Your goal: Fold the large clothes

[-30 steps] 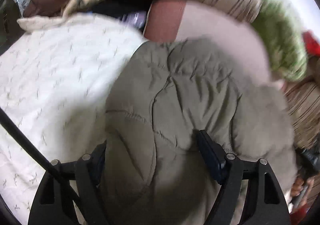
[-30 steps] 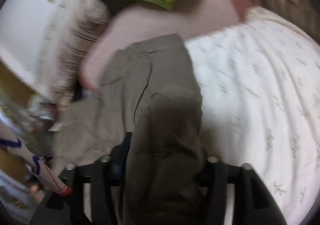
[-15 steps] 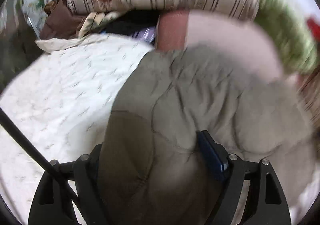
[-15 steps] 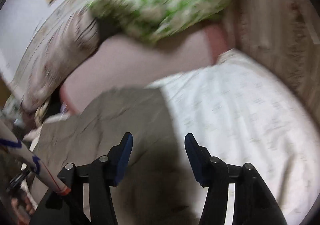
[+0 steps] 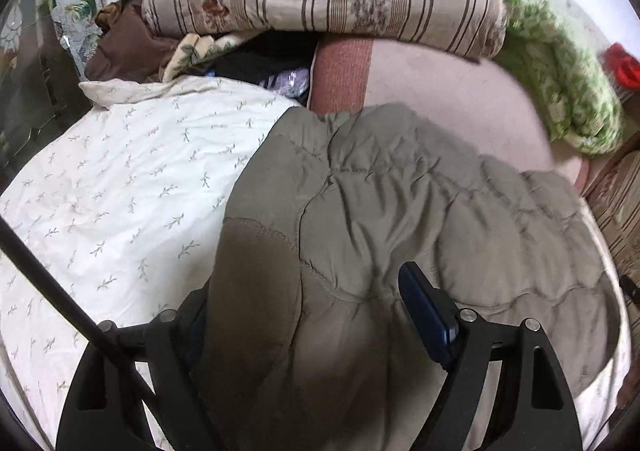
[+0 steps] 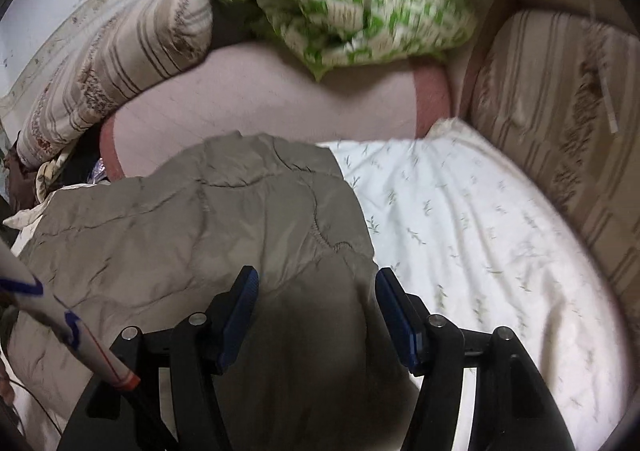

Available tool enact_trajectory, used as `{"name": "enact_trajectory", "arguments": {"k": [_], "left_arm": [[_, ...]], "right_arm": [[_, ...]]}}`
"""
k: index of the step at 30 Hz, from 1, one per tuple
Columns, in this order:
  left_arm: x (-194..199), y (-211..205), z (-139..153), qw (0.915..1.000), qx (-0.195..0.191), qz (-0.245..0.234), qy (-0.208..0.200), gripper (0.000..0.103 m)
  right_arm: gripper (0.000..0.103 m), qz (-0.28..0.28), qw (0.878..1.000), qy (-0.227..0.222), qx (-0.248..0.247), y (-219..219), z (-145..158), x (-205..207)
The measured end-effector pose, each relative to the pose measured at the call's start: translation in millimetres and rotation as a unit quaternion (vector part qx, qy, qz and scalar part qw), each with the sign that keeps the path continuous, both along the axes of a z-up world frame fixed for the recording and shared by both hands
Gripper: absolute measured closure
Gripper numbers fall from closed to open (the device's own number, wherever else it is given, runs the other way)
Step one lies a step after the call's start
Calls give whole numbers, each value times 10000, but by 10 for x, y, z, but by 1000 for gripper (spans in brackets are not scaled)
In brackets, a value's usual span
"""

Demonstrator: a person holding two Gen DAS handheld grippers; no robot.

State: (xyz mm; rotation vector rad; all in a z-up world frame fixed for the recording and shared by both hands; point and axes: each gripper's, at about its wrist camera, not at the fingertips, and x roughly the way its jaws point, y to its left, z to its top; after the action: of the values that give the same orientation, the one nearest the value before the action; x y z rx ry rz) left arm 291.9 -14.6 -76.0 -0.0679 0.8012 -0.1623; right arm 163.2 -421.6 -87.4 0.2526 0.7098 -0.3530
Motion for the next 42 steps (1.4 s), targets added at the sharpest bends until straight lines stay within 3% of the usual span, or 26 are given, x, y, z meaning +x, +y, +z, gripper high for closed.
{"name": "enact_trajectory", "arguments": {"k": [2, 6, 9, 11, 15, 19, 22, 27, 32, 36, 42], "left_arm": [[-144, 38, 125, 9998, -26, 81, -152, 21], [-671, 48, 555, 9954, 185, 118, -934, 21], [-1155, 40, 916, 9883, 275, 93, -1495, 21], [-1570, 109, 1132, 9842, 100, 67, -1767, 21], [-2283, 334, 1348, 9825, -89, -22, -1860, 21], [-2828, 553, 1478, 9751, 539, 337, -2124, 21], [-3045, 665, 1501, 9708, 790, 538, -2200, 17], [-2948, 686, 1386, 9752, 560, 601, -2055, 16], [-2382, 604, 1078, 9808, 339, 675, -1800, 16], [-1921, 697, 811, 9809, 255, 791, -1758, 16], [-1432, 1119, 389, 9857, 75, 1216, -1162, 17]], "right_arm": [[37, -34, 9999, -128, -24, 107, 121, -95], [37, -16, 9982, -560, 197, 414, 402, -518], [34, 58, 9979, -619, 172, 714, 438, -914], [33, 129, 9983, -558, 107, 881, 407, -1167], [27, 233, 9983, -526, 71, 1104, 332, -1679], [27, 359, 9982, -465, -106, 1282, 280, -1919], [27, 570, 9976, -381, -100, 1404, 260, -1937], [27, 792, 9964, -203, -224, 1601, 242, -1769], [27, 1205, 9899, 28, -742, 1920, 256, -1383], [27, 1518, 9822, 128, -1103, 2241, 315, -862], [27, 1491, 9810, 380, -1184, 2558, 265, 179]]}}
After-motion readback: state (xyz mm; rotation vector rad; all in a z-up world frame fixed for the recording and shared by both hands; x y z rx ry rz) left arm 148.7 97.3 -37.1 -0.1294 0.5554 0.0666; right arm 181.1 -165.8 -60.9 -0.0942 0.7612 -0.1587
